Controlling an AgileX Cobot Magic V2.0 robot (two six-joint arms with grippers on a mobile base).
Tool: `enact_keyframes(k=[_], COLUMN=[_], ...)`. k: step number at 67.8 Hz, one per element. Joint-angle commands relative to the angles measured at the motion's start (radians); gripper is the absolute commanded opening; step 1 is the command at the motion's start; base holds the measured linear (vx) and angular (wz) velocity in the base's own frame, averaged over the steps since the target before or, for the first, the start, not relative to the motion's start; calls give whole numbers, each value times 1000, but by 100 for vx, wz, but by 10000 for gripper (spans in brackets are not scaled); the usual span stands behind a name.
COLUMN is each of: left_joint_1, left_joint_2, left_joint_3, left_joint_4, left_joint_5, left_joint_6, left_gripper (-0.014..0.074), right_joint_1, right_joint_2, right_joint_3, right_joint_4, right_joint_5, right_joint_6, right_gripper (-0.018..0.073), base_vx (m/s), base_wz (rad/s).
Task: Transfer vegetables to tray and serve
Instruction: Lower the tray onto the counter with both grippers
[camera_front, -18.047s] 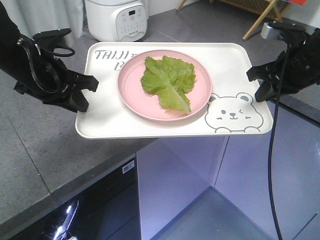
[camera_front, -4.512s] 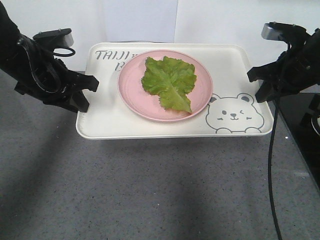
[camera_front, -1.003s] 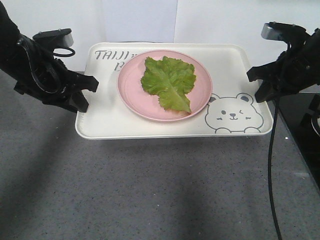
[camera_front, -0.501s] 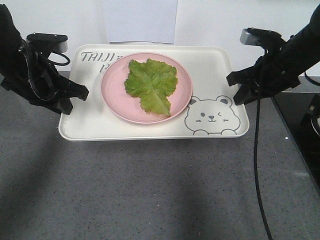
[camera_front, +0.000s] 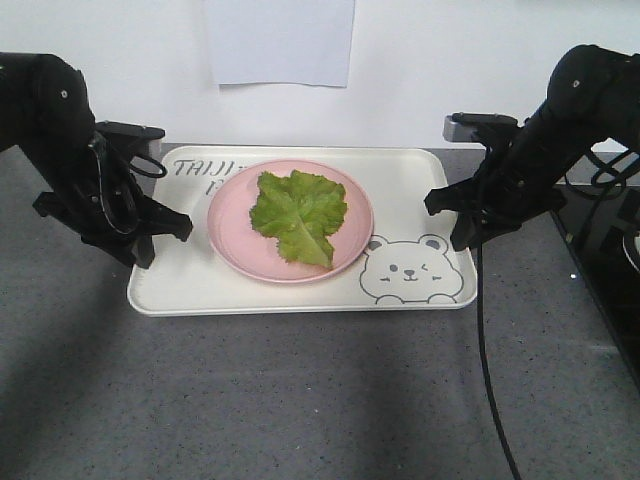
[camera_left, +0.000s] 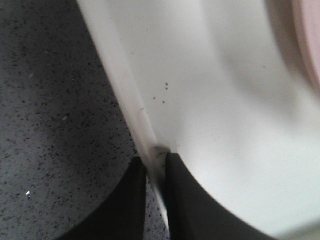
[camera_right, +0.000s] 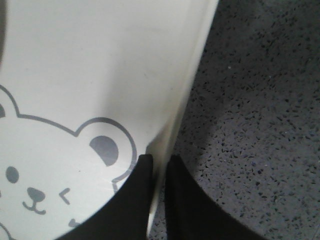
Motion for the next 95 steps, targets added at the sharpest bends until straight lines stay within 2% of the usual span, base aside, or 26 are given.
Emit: enact_keyframes(k=[1,29,41,52,79,95], left_joint_1=[-37,-37,-37,-37,-37,-37], left_joint_2=[-29,25,36,36,36,36], left_joint_3=[-36,-36,-36,-36,-36,-36], left_joint_4=[-91,-92,-92,-83,-74,-73], left_joint_5=[-75,-70,-69,-68,-52,-39], left_joint_6=[47,47,47,47,54,53], left_gripper=[-6,-6,-6,-6,41,127], right_joint_1=[38,56,68,72,72,72], right_joint_2=[-49,4,6,6,6,6], right_joint_3=[-29,-29,-29,-29,-29,-29], right_joint_4=[129,76,58,51,37,20], right_joint_5=[26,48,30,26,33,33], right_joint_6=[-53,-47,-47,-47,-24,-9], right_gripper=[-1,10,42,100,347,380], base_vx=[0,0,0,0,0,0], base_wz=[0,0,0,0,0,0])
